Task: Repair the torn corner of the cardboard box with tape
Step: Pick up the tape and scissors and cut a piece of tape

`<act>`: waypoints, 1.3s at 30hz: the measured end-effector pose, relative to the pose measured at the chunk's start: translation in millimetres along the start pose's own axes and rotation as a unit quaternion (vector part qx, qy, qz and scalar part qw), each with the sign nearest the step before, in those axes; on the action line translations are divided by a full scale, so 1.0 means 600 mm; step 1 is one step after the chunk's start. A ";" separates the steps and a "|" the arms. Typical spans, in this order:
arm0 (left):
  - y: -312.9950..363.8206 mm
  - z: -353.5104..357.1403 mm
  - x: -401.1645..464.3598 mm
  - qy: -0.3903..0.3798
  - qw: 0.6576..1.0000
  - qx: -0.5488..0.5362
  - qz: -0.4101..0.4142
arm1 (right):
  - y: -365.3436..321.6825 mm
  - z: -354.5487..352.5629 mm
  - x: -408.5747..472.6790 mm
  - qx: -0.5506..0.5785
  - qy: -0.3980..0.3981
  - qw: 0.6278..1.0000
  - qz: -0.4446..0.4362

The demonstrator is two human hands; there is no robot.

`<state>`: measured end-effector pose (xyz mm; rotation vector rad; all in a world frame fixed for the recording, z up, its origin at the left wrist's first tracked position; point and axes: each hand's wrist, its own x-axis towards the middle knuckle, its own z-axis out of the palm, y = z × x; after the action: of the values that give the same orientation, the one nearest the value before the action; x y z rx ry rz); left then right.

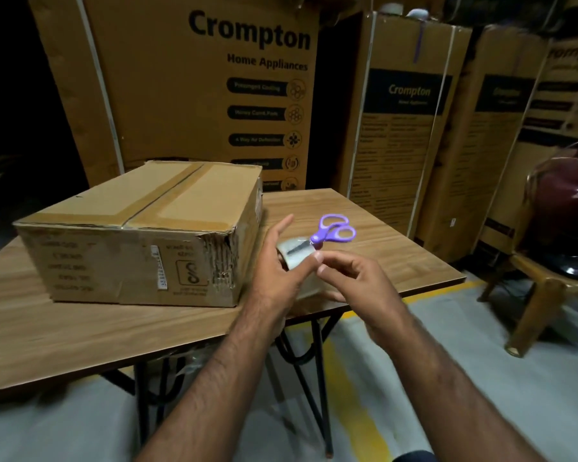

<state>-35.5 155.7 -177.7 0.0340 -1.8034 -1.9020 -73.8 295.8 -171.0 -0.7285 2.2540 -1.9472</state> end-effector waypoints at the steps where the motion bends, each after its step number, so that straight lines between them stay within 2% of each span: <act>1: 0.003 -0.004 -0.002 -0.005 1.000 0.016 -0.001 | 0.000 -0.005 0.002 -0.087 0.033 0.995 -0.023; 3: 0.009 -0.015 -0.006 -0.027 0.999 0.027 0.002 | -0.005 -0.022 0.006 -0.228 0.129 0.960 -0.096; 5: 0.018 -0.025 -0.011 -0.054 0.998 0.032 -0.003 | -0.017 -0.042 0.013 -0.289 0.150 0.926 -0.189; 7: 0.021 -0.034 -0.013 -0.079 0.996 0.047 -0.008 | -0.026 -0.057 0.022 -0.354 0.060 0.910 -0.207; 10: 0.024 -0.039 -0.015 -0.099 0.993 0.070 -0.008 | -0.025 -0.068 0.040 -0.418 -0.067 0.893 -0.155; 14: 0.022 -0.045 -0.017 -0.098 0.992 0.067 -0.039 | -0.017 -0.070 0.051 -0.369 -0.086 0.897 -0.228; 16: 0.027 -0.044 -0.019 -0.084 0.993 0.049 -0.071 | -0.013 -0.063 0.046 -0.347 -0.064 0.893 -0.279; 19: 0.037 -0.040 -0.016 -0.052 0.993 0.037 -0.103 | -0.005 -0.041 0.027 -0.363 0.002 0.866 -0.345; 30: 0.041 -0.029 -0.002 -0.002 0.987 -0.018 -0.157 | 0.044 -0.010 0.005 -0.455 0.165 0.768 -0.419; 34: 0.037 -0.012 -0.004 -0.012 0.983 -0.059 -0.172 | 0.056 0.005 0.007 -0.432 0.222 0.785 -0.384; 37: 0.027 -0.012 -0.010 -0.010 0.982 -0.057 -0.182 | 0.045 -0.004 0.024 -0.386 0.299 0.829 -0.274; 39: 0.021 -0.017 -0.012 0.004 0.983 -0.052 -0.174 | 0.047 -0.021 0.046 -0.384 0.278 0.861 -0.184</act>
<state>-21.0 149.2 -169.5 0.3399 -1.7806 -2.2282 -111.5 298.6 -188.8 -0.7542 3.5718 -1.4308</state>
